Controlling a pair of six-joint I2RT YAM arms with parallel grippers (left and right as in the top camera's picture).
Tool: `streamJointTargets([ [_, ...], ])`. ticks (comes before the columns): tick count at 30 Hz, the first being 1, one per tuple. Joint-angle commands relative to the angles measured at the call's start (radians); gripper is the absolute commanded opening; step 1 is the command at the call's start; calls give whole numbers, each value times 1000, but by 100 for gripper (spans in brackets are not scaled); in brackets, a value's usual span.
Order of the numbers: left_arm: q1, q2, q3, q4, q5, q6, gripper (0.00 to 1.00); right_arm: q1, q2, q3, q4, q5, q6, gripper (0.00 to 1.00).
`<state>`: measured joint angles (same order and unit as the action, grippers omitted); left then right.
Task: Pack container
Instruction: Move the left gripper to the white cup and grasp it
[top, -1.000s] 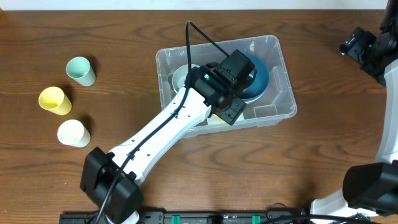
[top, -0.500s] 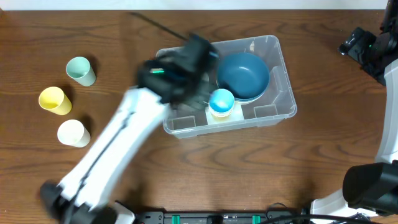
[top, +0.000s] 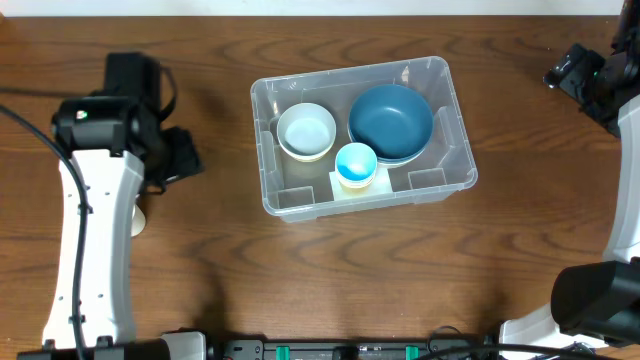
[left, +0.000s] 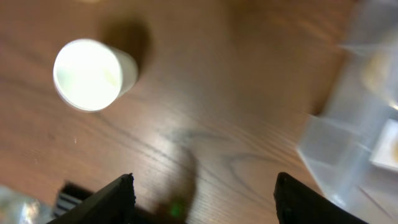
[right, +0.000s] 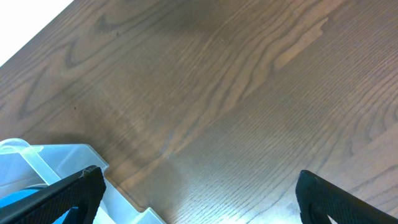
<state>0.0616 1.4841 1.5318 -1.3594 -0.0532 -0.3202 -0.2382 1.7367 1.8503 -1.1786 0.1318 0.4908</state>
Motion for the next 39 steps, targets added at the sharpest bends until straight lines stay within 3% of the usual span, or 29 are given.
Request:
streamJointTargets([
  [1,77,9,-92,39,-11,-65,71,-6,5,-2,0,10,13,99],
  [13,238,12,-309,287,-8,-60,72,-6,5,-2,0,10,13,99],
  [29,270,12,-484,562,-71,-10,73,-6,5,-2,0,10,13,99],
  [39,291,35,-497,630,-71,-10,72,-6,5,-2,0,11,13,99],
])
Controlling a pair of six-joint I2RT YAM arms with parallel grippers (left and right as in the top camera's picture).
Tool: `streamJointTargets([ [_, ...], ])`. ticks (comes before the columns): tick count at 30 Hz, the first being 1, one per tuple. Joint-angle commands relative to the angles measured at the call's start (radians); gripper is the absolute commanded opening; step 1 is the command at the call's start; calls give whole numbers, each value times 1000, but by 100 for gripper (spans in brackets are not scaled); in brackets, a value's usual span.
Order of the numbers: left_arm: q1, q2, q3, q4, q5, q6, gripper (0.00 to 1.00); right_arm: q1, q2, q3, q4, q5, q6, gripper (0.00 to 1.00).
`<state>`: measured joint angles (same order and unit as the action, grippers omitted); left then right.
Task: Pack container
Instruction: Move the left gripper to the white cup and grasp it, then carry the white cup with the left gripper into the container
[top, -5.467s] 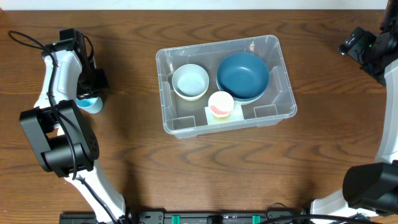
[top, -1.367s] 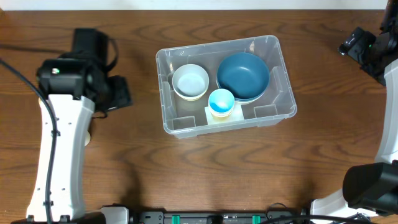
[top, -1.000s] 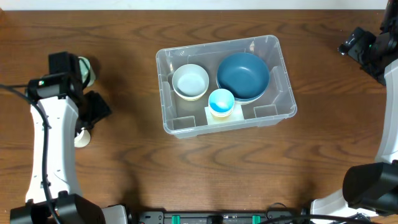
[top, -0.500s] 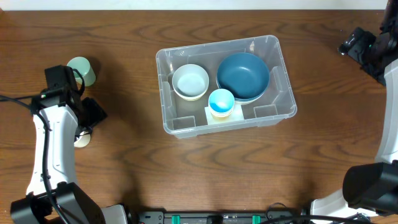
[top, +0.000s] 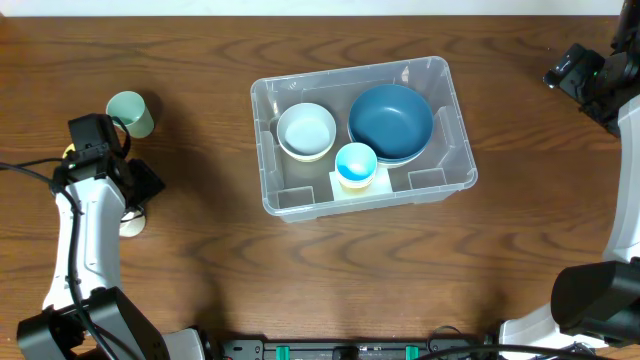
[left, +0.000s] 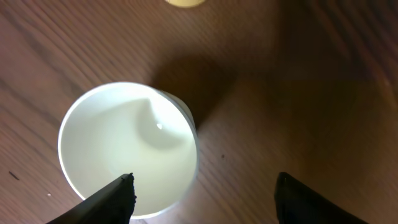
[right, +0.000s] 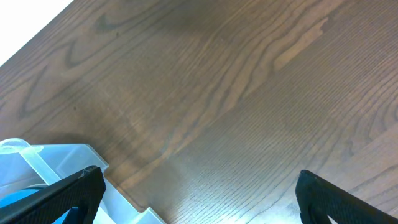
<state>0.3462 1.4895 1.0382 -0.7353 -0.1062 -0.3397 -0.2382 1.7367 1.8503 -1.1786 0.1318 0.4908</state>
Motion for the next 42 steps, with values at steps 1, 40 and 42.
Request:
streamJointTargets([
  [1,6,41,-3,11,-18,10,72,-6,5,-2,0,10,13,99],
  [40,-433,-5,445,-510,173,141,6,-6,5,-2,0,11,13,99],
  [42,-496,-4,534,-553,173,141,6,-6,5,-2,0,10,13,99],
])
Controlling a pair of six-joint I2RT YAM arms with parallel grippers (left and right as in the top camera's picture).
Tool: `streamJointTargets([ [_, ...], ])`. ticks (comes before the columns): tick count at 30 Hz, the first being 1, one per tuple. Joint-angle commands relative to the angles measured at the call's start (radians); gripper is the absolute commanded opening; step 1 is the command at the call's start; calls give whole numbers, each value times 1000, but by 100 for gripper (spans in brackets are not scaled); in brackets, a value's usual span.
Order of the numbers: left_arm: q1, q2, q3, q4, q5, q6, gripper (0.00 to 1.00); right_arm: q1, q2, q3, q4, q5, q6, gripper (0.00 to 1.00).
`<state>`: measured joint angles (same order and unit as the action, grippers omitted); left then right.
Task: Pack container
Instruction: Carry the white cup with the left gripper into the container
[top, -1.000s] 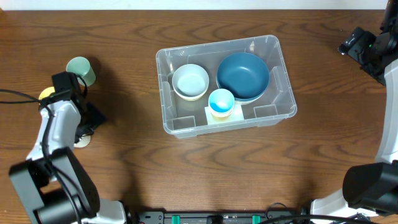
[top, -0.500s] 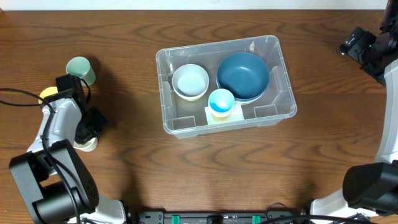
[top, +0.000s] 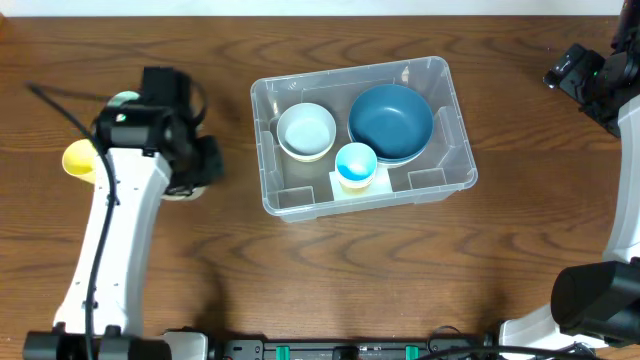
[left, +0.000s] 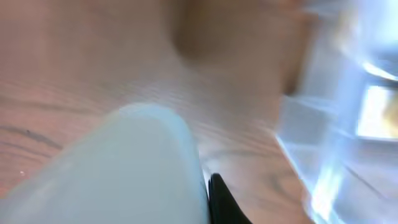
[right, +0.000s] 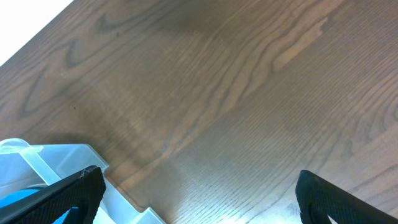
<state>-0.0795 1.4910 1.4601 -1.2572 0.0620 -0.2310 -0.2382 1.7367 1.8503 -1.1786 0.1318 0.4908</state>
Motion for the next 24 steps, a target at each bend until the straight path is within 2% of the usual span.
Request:
streamJointTargets([
  [1,-98,-5,153,-43,5,32,6,-6,5,-2,0,11,13,99],
  [5,-191,-1,260,-48,6,0,6,-6,5,-2,0,10,13,99],
  [11,-307,42,270,-19,6,-5,6,-6,5,-2,0,11,13,99],
  [24,-491,313,270,-9,6,21,6,-6,5,-2,0,10,13,99],
])
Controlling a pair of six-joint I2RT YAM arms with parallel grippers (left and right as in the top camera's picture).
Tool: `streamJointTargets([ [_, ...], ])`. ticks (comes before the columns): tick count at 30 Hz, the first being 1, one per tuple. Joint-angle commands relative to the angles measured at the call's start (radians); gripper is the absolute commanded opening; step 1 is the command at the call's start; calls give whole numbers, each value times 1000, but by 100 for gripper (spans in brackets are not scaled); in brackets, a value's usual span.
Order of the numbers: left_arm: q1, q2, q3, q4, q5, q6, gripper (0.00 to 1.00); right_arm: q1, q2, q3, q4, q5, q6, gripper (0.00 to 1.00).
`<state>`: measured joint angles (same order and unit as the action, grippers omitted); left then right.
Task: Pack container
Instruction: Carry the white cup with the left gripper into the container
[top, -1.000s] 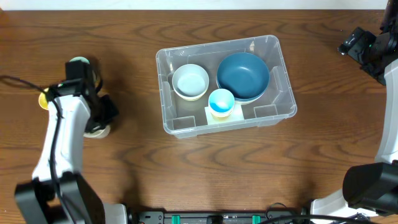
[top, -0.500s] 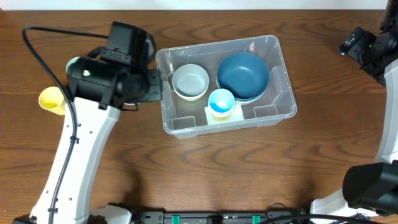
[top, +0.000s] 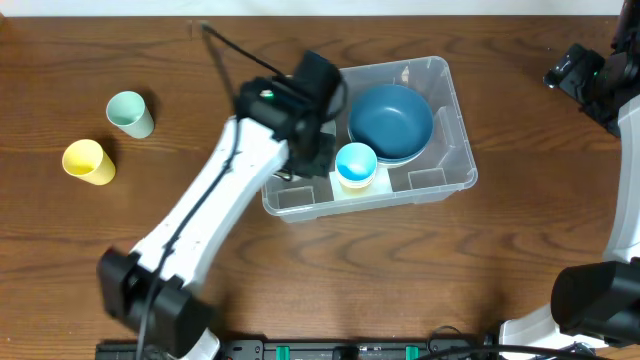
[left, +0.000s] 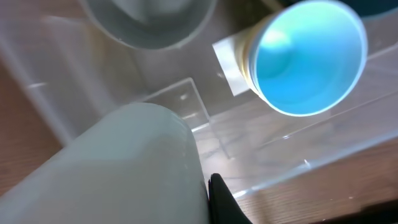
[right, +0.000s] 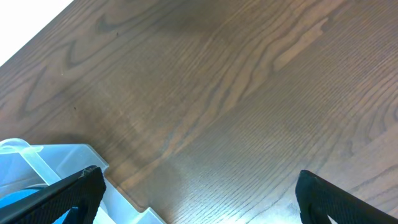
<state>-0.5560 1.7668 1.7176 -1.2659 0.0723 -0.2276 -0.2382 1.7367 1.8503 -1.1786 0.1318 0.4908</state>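
Note:
The clear plastic container (top: 440, 150) holds a dark blue bowl (top: 391, 121), a light blue cup (top: 355, 164) and a white bowl (left: 149, 18). My left gripper (top: 316, 125) hangs over the container's left half, shut on a white cup (left: 124, 168) that fills the lower left of the left wrist view. One black finger (left: 219, 200) presses the cup's side; the other is hidden behind it. Just right of the held cup the light blue cup (left: 308, 56) stands. A mint cup (top: 130, 113) and a yellow cup (top: 88, 162) stand on the table at the far left. My right gripper (right: 199, 199) is open over bare table at the back right.
The left arm (top: 220, 200) stretches diagonally from the front left across the table to the container. A corner of the container (right: 43, 168) shows at the lower left of the right wrist view. The wooden table (top: 520, 250) lies around it.
My left gripper, still shut on the white cup, has moved right from the table beside the container to above the container's left half. The right arm has not moved.
My left gripper was open above the table with the white cup standing near it. Then it was open right over that cup at the left. Then it was shut on the cup near the container, and now holds it over the container.

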Motion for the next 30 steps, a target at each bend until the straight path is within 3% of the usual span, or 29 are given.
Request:
streamJointTargets([
  [1,-18,55,12,3,-5,18,6,-6,5,-2,0,10,13,99],
  [9,-18,158,5,46,-4,3,6,-6,5,-2,0,11,13,99],
  [24,-13,175,-26,171,-37,-385,6,-6,5,-2,0,11,13,99],
  [30,-13,175,-74,187,-66,-444,6,-6,5,-2,0,11,13,99],
])
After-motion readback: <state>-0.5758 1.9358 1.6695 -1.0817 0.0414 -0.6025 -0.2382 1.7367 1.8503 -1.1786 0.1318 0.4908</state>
